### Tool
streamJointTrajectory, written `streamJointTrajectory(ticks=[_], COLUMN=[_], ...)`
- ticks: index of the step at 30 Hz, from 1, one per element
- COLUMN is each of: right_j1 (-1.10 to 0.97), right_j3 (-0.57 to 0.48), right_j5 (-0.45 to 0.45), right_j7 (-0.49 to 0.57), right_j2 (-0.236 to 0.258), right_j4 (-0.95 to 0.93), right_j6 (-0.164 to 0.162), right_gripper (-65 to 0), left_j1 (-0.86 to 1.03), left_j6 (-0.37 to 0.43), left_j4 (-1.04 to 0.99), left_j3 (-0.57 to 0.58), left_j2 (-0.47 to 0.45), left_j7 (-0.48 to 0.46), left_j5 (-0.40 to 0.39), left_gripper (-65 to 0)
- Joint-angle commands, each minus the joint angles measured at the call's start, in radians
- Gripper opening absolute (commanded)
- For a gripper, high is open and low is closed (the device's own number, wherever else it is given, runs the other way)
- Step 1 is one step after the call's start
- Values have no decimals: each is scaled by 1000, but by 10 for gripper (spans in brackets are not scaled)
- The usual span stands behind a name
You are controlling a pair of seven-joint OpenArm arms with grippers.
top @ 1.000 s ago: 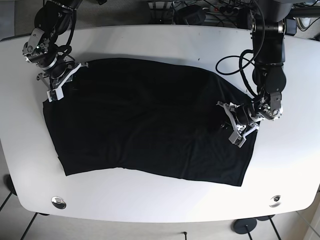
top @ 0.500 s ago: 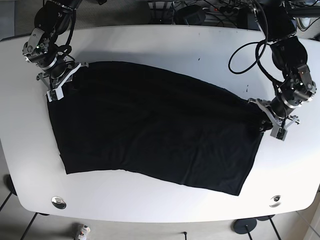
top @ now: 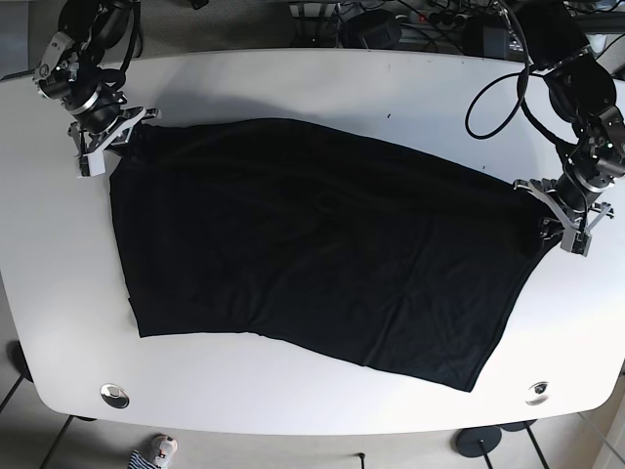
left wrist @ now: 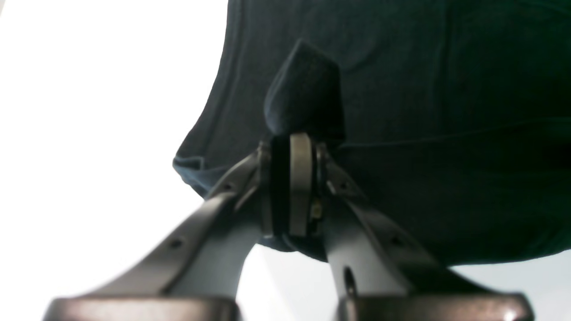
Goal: Fold the T-shirt properly
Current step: 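Pull both held corners apart to spread the black shirt flat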
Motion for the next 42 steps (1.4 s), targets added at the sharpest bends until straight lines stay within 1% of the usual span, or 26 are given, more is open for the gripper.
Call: streamJointTrajectory(ticks=[1, 3, 5, 6, 8, 11, 14, 17, 21, 23, 26, 28, 29, 31, 33, 34, 35, 36, 39, 42], right_j1=[-21, -42, -53, -52, -50, -53, -76, -107, -133, -134, -127, -125, -125, -122, -122, -121, -121, -121, -121, -121], right_j3=[5, 5, 74, 91, 100, 97, 99, 102, 102, 102, 102, 102, 102, 102, 102, 102, 102, 102, 102, 102], right_j5=[28, 31, 33, 27, 22, 21, 21, 21, 8, -27, -68, -74, -76, -76, -76, -76, -76, -76, -73, -68], right_j7=[21, 24, 22, 22, 22, 21, 19, 21, 25, 27, 28, 28, 28, 28, 28, 28, 28, 28, 28, 39], right_j2=[10, 6, -5, -13, -6, 20, 20, 18, 18, 15, 12, 12, 12, 12, 13, 13, 13, 13, 12, 10], right_j4=[19, 22, 19, 18, 16, 16, 16, 15, 15, 15, 15, 15, 15, 15, 15, 15, 15, 16, 16, 16], right_j6=[2, 2, 2, 2, 2, 2, 2, 2, 2, 2, 2, 2, 2, 2, 2, 2, 2, 2, 2, 2], right_gripper=[-629, -629, -629, -629, -629, -629, -629, -629, -629, -629, -629, -629, -629, -629, -629, -629, -629, -629, -629, -629], left_j1=[-15, -8, -11, -13, -15, -16, 10, 58, 51, 5, -57, -100, -119, -150, -182, -199, -214, -225, -228, -223], left_j6=[0, 0, 0, 0, 0, 0, 0, 0, 0, 0, 0, 0, 0, 0, 0, 0, 0, 0, 0, 0], left_j4=[14, 14, 14, 14, 14, 14, 17, 17, -52, -97, -179, -244, -282, -347, -399, -417, -431, -433, -431, -428], left_j3=[-10, -25, -120, -148, -181, -178, -149, -161, -161, -157, -102, -54, -33, 4, 17, 12, 14, 12, 10, 14], left_j2=[-21, -21, -12, 3, 34, 39, 34, 13, 14, 14, -3, -23, -24, -52, -63, -63, -64, -67, -107, -113], left_j7=[-25, -25, -25, -27, -28, -25, -25, -27, -33, -33, -33, -51, -74, -113, -117, -117, -117, -117, -122, -185], left_j5=[-17, -18, -23, -23, -15, -15, -17, -23, -17, -15, -15, -15, -14, 14, 43, 57, 71, 91, 94, 94], left_gripper=[-650, -650, -650, -650, -650, -650, -650, -650, -650, -650, -650, -650, -626, -511, -388, -339, -306, -299, -296, -296])
